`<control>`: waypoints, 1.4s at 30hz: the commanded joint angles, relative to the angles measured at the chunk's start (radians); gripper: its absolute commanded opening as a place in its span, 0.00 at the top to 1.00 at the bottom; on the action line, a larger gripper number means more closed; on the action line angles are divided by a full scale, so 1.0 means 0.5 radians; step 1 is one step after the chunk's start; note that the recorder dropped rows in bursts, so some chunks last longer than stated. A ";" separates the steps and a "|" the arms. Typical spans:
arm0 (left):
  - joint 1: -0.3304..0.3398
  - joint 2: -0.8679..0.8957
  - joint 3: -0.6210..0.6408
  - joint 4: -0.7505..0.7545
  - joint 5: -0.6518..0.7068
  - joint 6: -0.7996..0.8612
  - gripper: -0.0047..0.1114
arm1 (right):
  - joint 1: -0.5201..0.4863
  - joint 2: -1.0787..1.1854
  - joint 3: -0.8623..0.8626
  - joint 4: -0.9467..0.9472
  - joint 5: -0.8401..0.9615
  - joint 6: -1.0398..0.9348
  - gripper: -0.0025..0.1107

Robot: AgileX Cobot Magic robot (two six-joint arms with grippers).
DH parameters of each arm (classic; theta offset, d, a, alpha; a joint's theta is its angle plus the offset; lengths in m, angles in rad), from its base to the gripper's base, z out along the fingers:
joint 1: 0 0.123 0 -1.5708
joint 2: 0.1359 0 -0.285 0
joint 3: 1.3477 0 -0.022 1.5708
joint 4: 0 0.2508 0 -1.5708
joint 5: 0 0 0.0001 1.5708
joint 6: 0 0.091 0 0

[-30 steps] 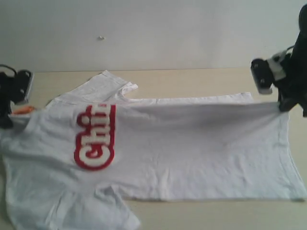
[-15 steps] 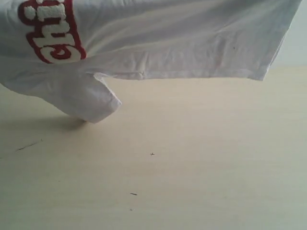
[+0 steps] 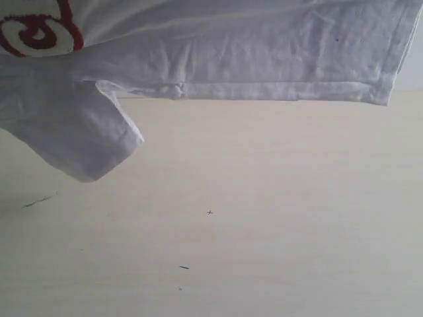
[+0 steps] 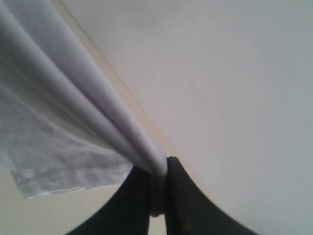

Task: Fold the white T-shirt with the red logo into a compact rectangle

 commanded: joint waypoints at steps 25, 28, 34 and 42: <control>0.005 0.299 -0.045 -0.546 0.310 0.558 0.96 | -0.008 0.248 0.114 0.216 0.264 0.465 0.98; 0.005 0.285 -0.108 -0.652 0.331 0.467 0.96 | -0.008 0.237 0.031 0.408 0.275 0.493 0.98; 0.005 0.129 -0.112 -0.671 0.390 0.235 0.96 | -0.008 0.087 0.024 0.466 0.288 0.589 0.98; -0.024 -0.088 -0.108 -0.667 0.543 -0.141 0.96 | -0.008 -0.109 0.027 0.385 0.288 1.093 0.98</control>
